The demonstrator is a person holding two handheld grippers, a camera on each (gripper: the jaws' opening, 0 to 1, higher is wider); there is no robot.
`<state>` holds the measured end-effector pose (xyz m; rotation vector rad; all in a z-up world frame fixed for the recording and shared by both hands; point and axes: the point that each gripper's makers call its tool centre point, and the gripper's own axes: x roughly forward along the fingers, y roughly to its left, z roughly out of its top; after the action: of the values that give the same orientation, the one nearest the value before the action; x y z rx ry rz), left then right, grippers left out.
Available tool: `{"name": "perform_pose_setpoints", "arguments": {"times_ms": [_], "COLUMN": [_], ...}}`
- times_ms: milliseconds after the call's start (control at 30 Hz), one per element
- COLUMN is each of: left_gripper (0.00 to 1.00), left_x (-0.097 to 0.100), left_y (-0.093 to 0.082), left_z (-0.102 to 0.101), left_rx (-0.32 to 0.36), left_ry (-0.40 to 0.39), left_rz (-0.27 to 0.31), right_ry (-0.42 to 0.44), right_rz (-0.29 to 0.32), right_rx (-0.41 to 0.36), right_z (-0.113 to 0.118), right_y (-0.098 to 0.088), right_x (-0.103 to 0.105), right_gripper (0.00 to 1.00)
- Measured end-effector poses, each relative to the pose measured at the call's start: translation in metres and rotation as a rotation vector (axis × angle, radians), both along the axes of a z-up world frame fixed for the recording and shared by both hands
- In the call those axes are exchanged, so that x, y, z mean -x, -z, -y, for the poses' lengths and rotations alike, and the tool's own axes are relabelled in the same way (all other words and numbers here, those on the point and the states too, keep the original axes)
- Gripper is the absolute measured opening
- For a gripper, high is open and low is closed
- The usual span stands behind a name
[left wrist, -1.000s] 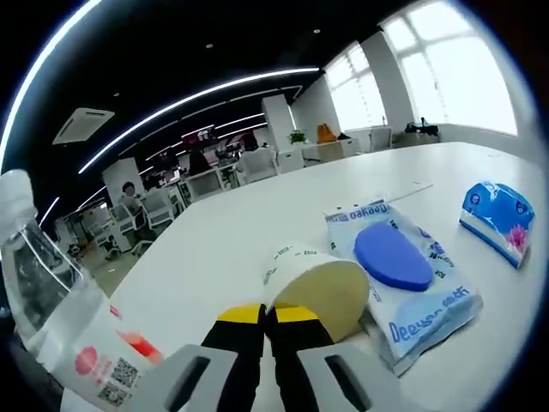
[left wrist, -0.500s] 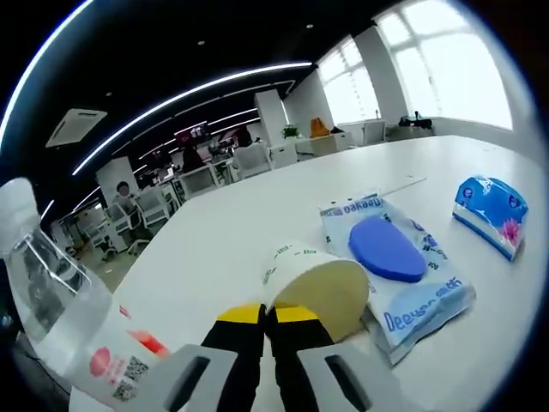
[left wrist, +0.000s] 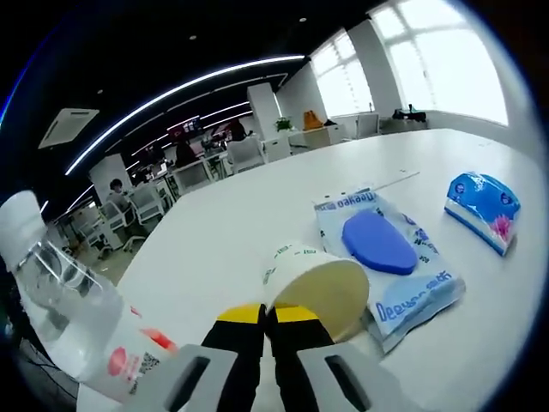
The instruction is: Arrange the tabletop items into an orderly group along one side of the table until the central work area is clear of visible clutter.
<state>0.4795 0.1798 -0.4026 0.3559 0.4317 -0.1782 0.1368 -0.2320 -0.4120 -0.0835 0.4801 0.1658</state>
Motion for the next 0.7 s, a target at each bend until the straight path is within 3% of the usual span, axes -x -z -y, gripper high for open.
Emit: {"name": "perform_pose_setpoints", "arguments": {"times_ms": [700], "left_gripper": [0.01], "left_x": [0.015], "left_y": [-0.005], "left_z": [0.000], "left_rx": [-0.007], "left_ry": [0.015], "left_rz": [-0.103], "right_ry": [-0.015], "right_rz": [0.012], "right_rx": [-0.013], "right_z": [-0.003], "right_y": [-0.002], "right_x": [0.004], "right_gripper": [0.58]}}
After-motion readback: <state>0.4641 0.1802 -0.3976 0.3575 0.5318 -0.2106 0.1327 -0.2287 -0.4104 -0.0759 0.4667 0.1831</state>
